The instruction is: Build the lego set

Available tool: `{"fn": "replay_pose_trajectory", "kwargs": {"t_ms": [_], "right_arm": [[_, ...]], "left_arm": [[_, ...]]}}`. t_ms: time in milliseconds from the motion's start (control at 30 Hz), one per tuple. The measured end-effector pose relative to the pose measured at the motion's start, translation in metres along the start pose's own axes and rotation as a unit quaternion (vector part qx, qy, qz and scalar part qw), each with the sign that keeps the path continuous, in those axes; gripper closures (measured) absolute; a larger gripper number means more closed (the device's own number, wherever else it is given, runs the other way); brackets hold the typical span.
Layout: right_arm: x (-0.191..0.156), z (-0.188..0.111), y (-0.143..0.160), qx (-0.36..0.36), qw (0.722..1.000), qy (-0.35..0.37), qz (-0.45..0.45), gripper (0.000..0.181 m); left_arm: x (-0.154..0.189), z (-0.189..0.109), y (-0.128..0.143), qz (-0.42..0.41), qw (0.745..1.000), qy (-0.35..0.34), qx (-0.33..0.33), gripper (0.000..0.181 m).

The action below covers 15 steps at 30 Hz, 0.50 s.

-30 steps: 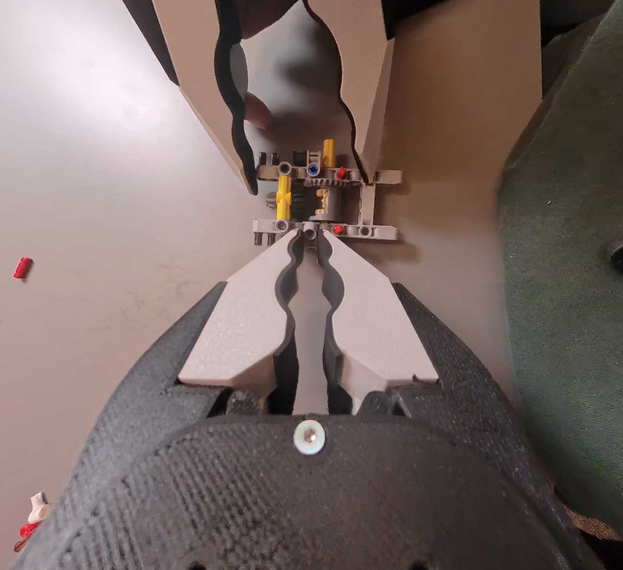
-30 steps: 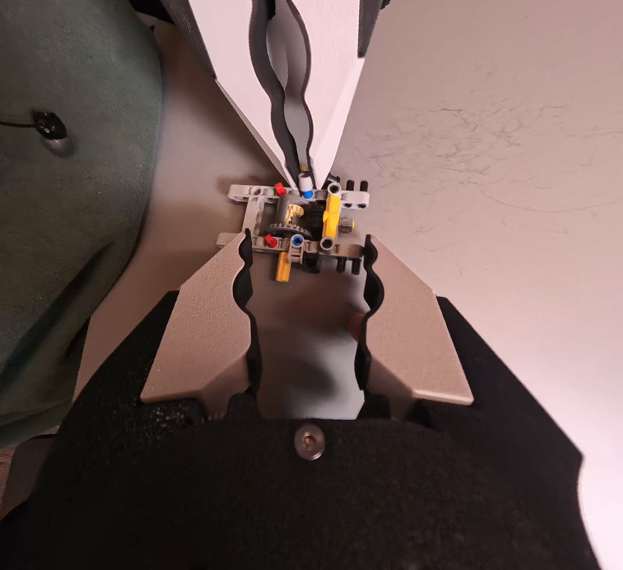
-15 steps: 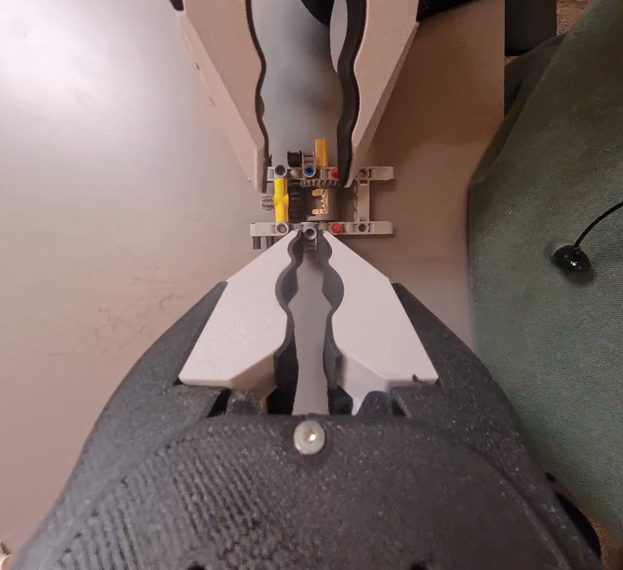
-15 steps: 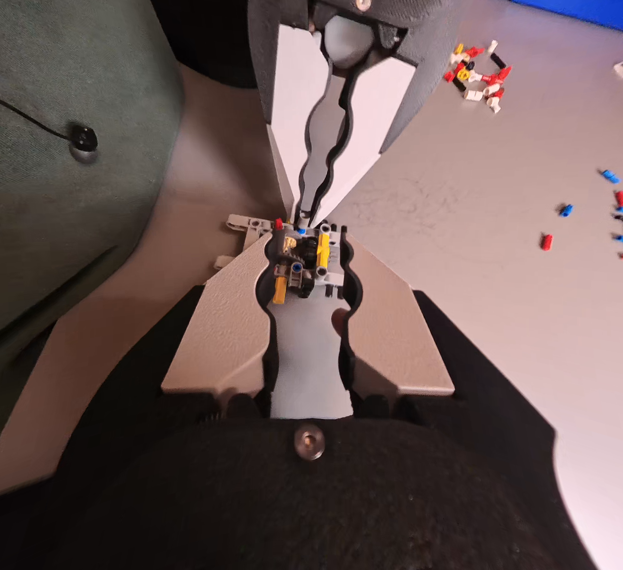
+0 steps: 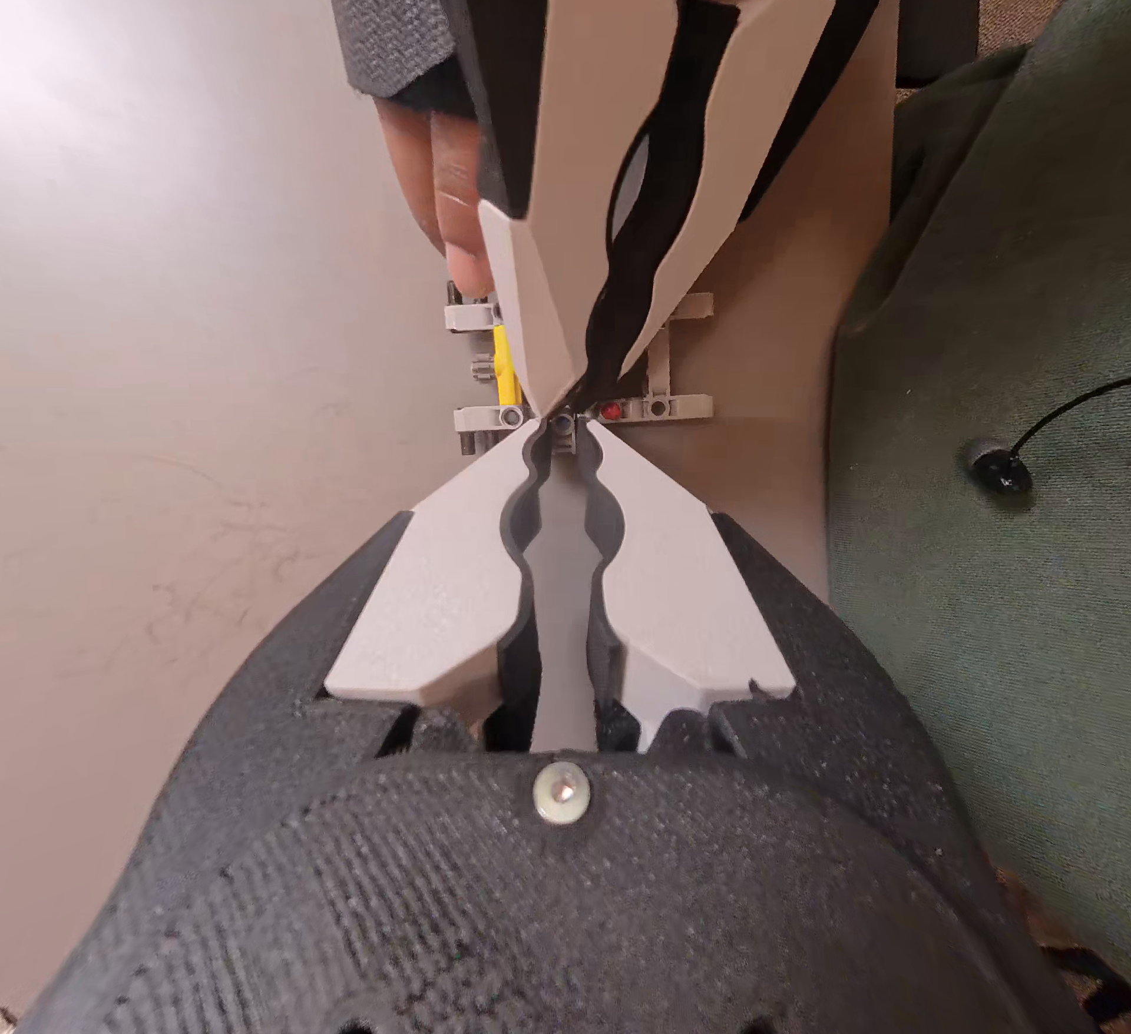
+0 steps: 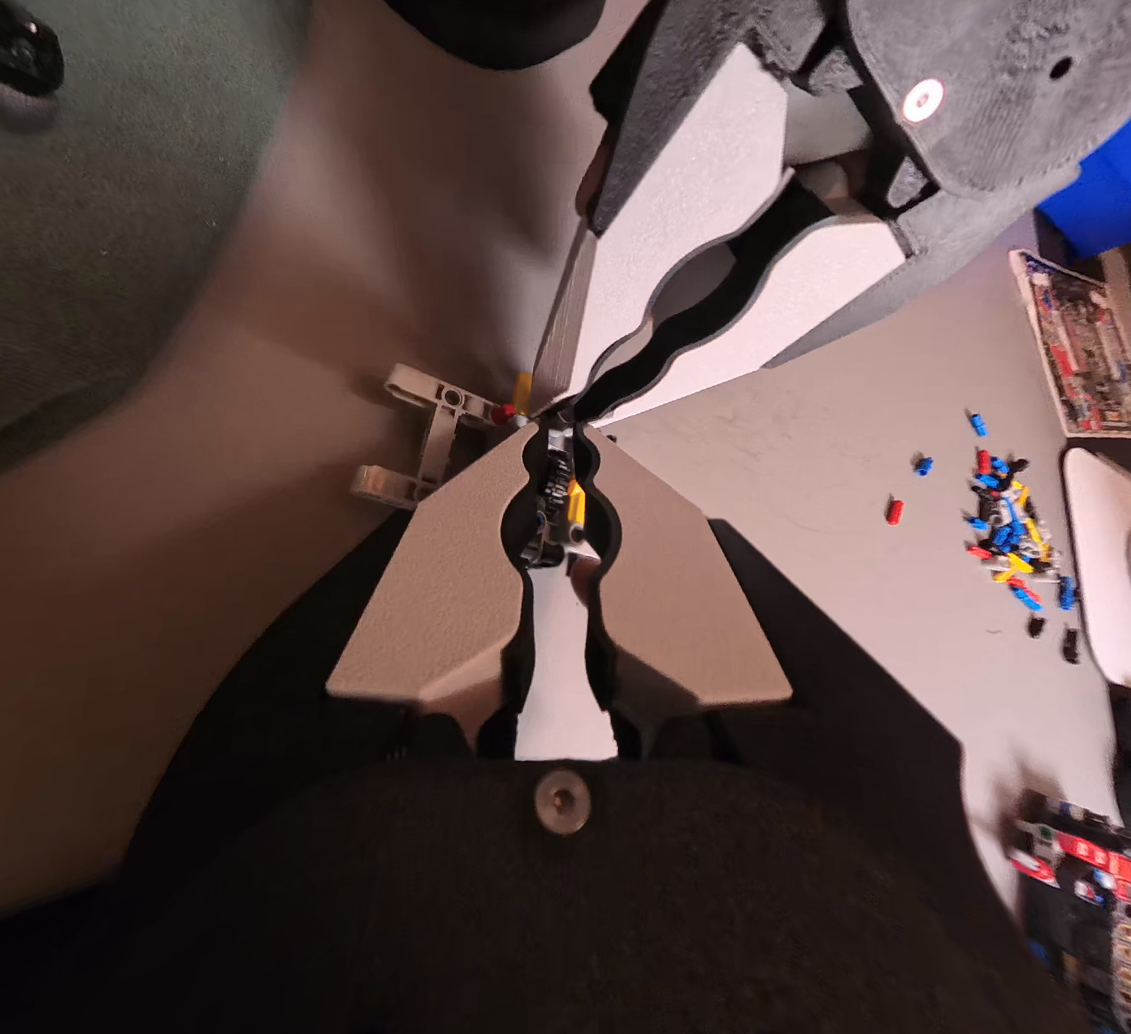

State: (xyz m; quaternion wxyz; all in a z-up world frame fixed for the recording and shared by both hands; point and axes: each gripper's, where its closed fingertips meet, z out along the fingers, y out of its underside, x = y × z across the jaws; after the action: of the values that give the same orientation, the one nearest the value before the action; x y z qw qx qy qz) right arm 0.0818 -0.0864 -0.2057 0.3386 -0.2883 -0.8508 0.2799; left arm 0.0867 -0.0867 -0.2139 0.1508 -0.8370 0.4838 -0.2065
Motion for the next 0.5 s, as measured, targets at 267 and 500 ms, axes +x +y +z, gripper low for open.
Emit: {"fn": "replay_pose_trajectory", "kwargs": {"t_ms": [267, 500], "right_arm": [[-0.0019, -0.0055, -0.0024, 0.012, 0.999, 0.010, -0.044, 0.175], [-0.0059, -0.0044, -0.0006, -0.003, 0.998, 0.000, -0.058, 0.177]], "left_arm": [[0.0001, 0.0008, -0.0020, -0.006, 0.999, 0.027, -0.021, 0.175], [0.0025, 0.0031, -0.0036, -0.008, 0.998, 0.051, -0.035, 0.175]]}}
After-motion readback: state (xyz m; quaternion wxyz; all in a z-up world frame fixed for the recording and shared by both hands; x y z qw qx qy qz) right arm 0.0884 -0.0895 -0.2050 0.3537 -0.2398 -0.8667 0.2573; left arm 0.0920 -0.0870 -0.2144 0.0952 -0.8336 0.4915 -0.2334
